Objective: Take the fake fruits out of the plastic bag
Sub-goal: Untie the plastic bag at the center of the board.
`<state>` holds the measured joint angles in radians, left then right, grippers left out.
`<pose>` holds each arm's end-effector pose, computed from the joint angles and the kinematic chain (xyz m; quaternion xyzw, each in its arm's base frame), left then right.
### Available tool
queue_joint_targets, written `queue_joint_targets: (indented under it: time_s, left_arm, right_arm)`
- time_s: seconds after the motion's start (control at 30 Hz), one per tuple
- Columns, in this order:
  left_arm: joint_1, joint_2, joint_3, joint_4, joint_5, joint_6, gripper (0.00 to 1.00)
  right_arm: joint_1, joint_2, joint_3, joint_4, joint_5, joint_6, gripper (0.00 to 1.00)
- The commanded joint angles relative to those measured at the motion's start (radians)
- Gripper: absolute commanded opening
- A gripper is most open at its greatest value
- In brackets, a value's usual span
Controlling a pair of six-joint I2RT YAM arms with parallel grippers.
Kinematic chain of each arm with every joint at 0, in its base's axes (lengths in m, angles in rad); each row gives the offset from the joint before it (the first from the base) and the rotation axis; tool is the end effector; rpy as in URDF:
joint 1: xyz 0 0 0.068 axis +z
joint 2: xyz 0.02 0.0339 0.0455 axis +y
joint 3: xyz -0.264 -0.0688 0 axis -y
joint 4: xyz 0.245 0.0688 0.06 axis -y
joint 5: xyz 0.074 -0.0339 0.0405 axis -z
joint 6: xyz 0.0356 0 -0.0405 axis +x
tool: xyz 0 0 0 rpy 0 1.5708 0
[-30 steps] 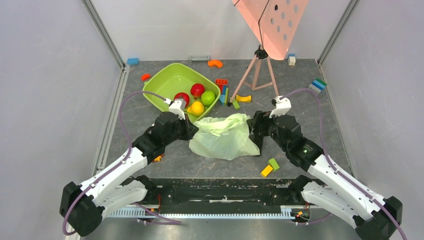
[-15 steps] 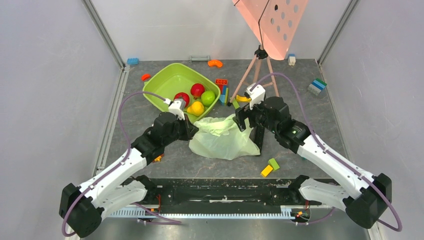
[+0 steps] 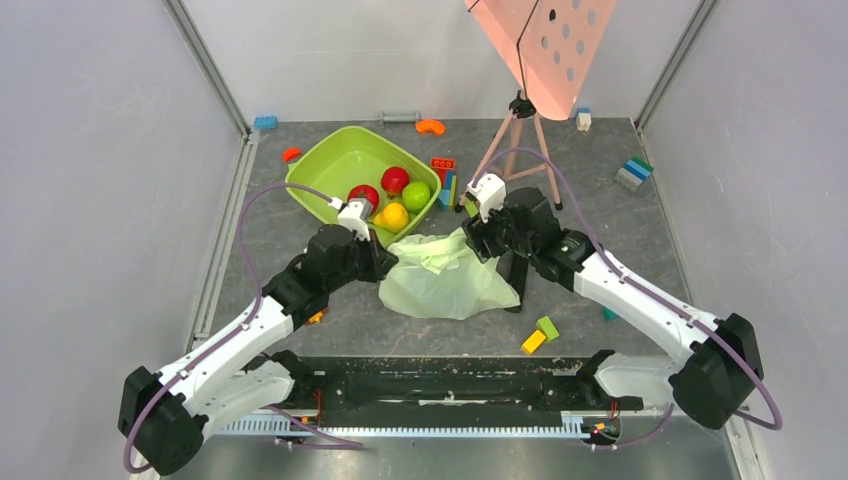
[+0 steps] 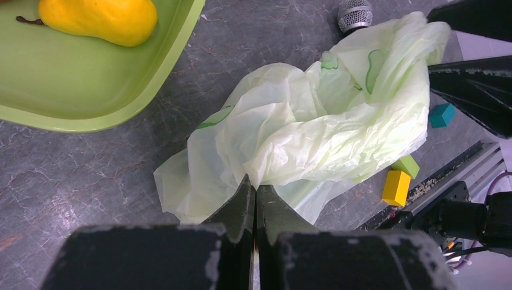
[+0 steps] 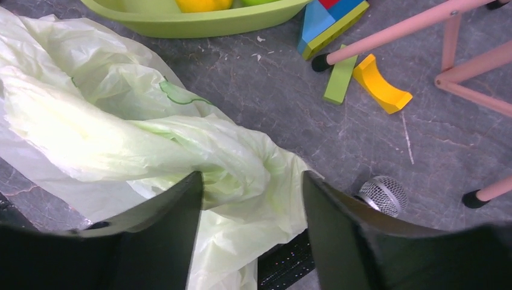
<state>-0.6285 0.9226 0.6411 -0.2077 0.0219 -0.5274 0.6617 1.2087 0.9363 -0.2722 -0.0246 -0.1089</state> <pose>0.1689 -0.1237 0.2620 0.0489 0.8559 -0.2891 0.4260 0.2143 0.1680 0.2955 -0.3330 0.8050 0.1443 0.4693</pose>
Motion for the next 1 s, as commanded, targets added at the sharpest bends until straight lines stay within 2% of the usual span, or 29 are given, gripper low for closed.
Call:
queue_joint_targets:
  time_s: [0.0,0.03,0.1,0.17,0.3,0.57,0.77,0.97]
  left_arm:
    - [0.002,-0.013,-0.002,0.027,0.019,-0.01,0.02]
    - [0.003,-0.014,-0.003,0.028,0.018,-0.01,0.02]
    - [0.002,-0.017,-0.004,0.027,0.017,-0.011,0.02]
    - [0.003,-0.019,-0.006,0.027,0.015,-0.01,0.02]
    - [0.003,-0.018,-0.007,0.027,0.008,-0.013,0.02]
    - [0.003,-0.018,-0.014,0.022,-0.018,-0.03,0.02]
    - [0.003,-0.036,-0.026,0.009,-0.041,-0.038,0.02]
    - [0.003,-0.072,-0.043,-0.014,-0.076,-0.048,0.02]
  right_arm:
    - [0.0,0.023,0.052,0.027,-0.002,-0.026,0.53]
    - [0.0,0.026,0.05,0.033,0.003,-0.018,0.45]
    - [0.0,0.019,0.04,0.053,0.018,0.0,0.2]
    - [0.0,0.003,0.022,0.078,0.062,0.034,0.02]
    - [0.0,-0.044,-0.03,0.122,0.149,0.107,0.0]
    - [-0.001,-0.158,-0.176,0.149,0.382,0.514,0.0]
    - [-0.001,-0.263,-0.307,0.205,0.429,0.765,0.0]
    - [-0.005,-0.352,-0.381,0.182,0.51,0.899,0.0]
